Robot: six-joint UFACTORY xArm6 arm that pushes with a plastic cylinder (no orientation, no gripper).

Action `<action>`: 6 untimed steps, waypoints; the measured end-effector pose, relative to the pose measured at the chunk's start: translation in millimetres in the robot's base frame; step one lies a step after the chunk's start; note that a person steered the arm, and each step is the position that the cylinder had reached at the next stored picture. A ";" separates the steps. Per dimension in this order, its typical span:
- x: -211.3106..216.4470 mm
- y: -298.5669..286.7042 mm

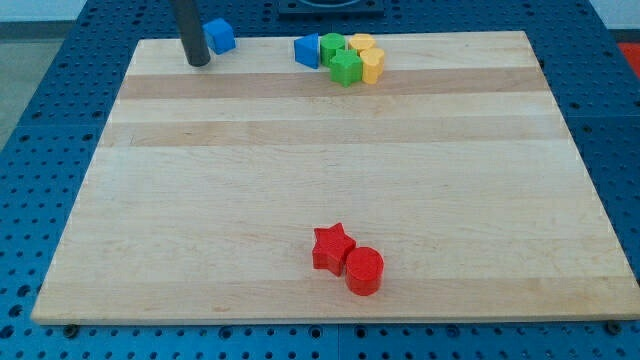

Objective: Place the arm to the right side of the blue cube

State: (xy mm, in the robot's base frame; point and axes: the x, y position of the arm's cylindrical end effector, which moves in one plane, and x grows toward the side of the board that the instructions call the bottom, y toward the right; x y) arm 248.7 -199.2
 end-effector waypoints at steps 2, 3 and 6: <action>24.8 70.9; 9.0 76.5; -45.6 88.1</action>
